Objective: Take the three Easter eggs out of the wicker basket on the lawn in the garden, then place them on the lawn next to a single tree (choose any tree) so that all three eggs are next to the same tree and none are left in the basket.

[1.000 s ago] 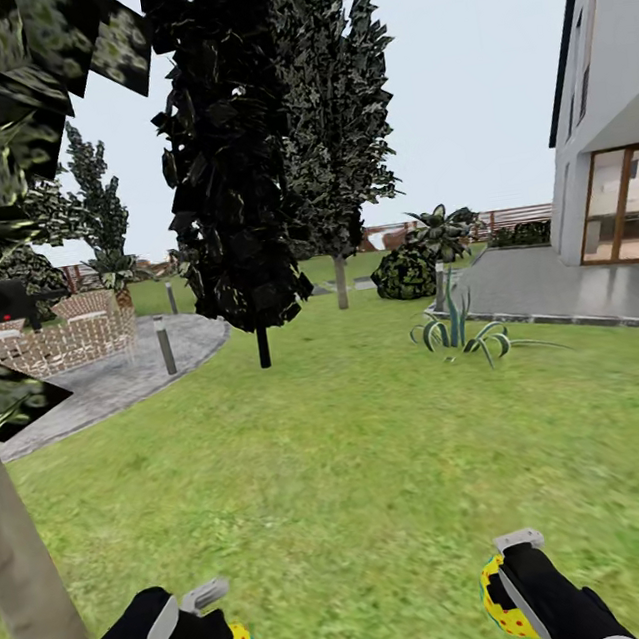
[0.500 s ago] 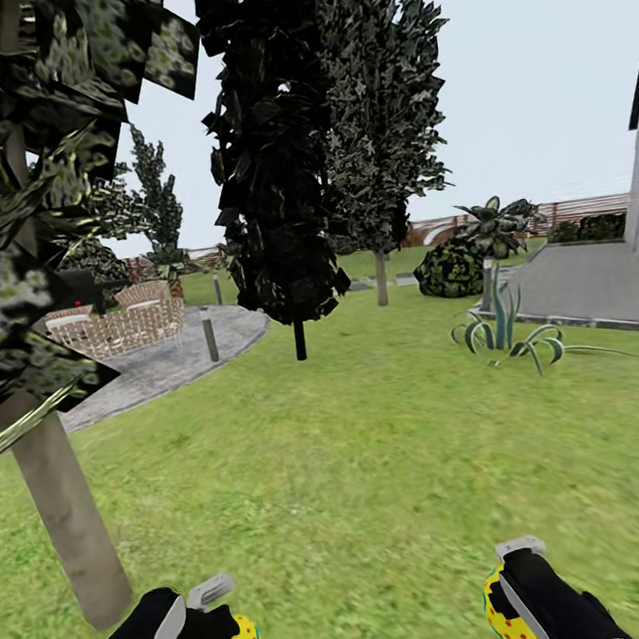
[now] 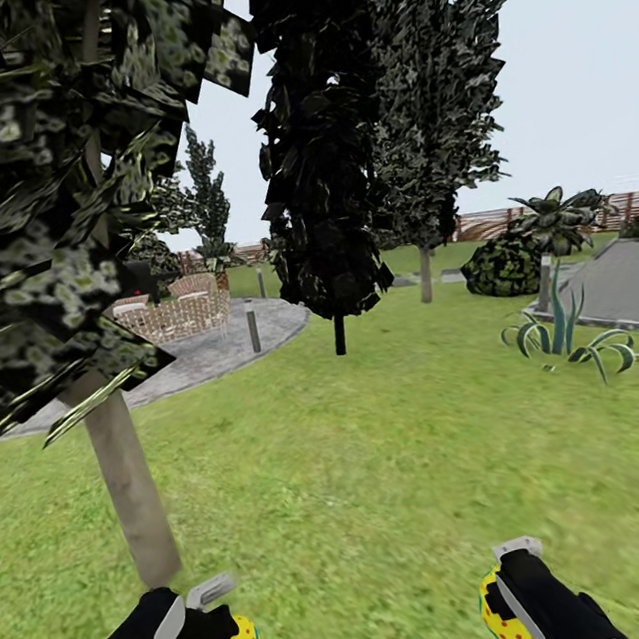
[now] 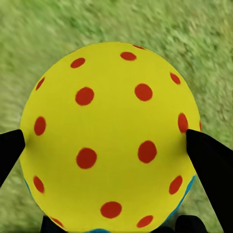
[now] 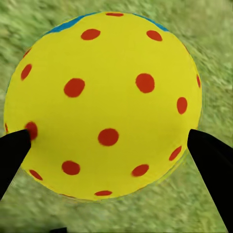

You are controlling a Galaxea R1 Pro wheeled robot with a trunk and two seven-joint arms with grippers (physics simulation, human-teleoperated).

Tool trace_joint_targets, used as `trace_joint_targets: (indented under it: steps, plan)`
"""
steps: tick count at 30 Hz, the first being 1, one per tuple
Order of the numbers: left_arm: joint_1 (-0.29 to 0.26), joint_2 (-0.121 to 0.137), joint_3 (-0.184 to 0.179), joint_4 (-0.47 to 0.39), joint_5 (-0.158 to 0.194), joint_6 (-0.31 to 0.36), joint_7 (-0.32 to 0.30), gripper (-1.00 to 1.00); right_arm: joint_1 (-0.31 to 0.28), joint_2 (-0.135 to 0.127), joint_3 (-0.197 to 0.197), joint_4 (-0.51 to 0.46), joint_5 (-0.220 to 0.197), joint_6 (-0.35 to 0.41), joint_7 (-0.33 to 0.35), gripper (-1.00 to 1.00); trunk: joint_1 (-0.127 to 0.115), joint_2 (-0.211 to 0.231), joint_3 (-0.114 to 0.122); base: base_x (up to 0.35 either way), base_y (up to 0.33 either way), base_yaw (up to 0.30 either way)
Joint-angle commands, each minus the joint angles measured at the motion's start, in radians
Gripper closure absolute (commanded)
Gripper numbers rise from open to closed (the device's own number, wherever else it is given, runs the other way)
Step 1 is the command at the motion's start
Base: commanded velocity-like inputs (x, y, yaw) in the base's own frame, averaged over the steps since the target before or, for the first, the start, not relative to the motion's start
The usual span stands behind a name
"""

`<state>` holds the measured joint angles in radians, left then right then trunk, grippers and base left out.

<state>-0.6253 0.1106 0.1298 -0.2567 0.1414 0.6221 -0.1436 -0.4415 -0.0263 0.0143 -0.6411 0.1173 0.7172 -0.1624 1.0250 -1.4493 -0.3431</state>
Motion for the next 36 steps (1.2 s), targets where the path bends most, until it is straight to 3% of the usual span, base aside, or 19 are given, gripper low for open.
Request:
trace_joint_targets:
  steps: [1, 24, 36]
  plan:
    - [-0.001, 0.000, 0.004, -0.001, 0.006, 0.006, 0.001, 1.00, 0.000, 0.000, 0.002, -0.002, 0.008, 0.007, 0.003, 1.00, 0.000, -0.001, -0.001, 0.000, 0.000, 0.291]
    - [-0.001, -0.004, 0.004, -0.001, 0.006, 0.005, 0.001, 1.00, 0.000, 0.002, 0.003, 0.018, 0.008, 0.007, 0.003, 1.00, 0.000, -0.001, -0.001, 0.000, -0.002, 0.291]
    - [-0.001, -0.013, 0.004, 0.000, 0.007, 0.005, 0.001, 1.00, 0.000, 0.005, 0.003, 0.018, 0.008, 0.007, 0.003, 1.00, 0.000, -0.001, -0.001, 0.000, -0.310, 0.291]
